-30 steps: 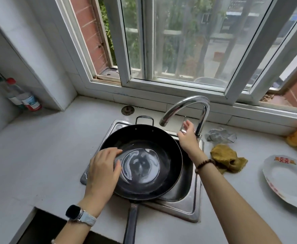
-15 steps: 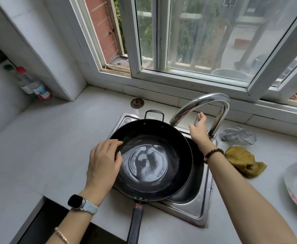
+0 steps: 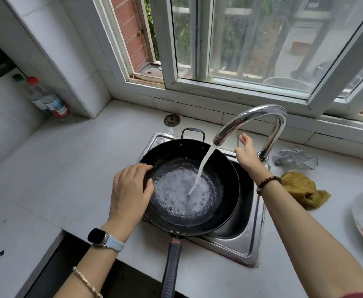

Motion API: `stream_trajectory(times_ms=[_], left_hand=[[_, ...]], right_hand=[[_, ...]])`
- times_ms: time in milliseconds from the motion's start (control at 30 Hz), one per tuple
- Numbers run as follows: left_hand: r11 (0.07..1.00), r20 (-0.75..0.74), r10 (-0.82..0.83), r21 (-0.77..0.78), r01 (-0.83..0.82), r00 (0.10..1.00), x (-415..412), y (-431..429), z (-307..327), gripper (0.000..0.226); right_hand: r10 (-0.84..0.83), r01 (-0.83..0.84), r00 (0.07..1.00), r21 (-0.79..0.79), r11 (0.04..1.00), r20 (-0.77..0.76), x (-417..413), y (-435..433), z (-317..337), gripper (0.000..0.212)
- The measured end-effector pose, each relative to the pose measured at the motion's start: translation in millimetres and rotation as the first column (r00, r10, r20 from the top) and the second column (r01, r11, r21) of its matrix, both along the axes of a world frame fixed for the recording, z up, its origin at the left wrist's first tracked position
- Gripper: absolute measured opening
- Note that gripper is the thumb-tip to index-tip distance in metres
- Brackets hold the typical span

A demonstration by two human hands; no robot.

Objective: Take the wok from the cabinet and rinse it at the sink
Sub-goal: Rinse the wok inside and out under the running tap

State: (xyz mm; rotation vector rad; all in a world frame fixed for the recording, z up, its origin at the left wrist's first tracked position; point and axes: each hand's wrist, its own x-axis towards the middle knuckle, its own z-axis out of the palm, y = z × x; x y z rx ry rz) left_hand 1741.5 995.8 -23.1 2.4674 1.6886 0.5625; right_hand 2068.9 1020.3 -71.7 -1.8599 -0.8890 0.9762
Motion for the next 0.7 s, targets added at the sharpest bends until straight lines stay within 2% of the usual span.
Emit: stream_trajectory(times_ms=[267,433,567,700], left_hand=[[0.997,0.080,-0.052,-0.052,0.057,0.995,-14,-19,-2,0.031],[0.956,0.305,0.004,-0.282,0.086,0.952,-28,-42,-14,0.028],[0.923,0.331,-0.036,-0.352,0.159,0.943,-46,-65,-28,0.025],[0.845,0.388,-0.034,-0.481,0.234,0.921,-60,-85,-42,0.026]], right_hand=[[-0.100,0.102,0.995,0.099,0.990,-0.019,-28,-44,15,0.050],[-0.259,0.267,0.963,0.140,0.953,-0.072,-64,-92,24,0.040],[-0.332,0.338,0.941,0.105,0.935,-0.063,-106,-136,21,0.034],[-0.375,0.379,0.921,0.017,0.925,-0.106,-149,-173,4,0.023]])
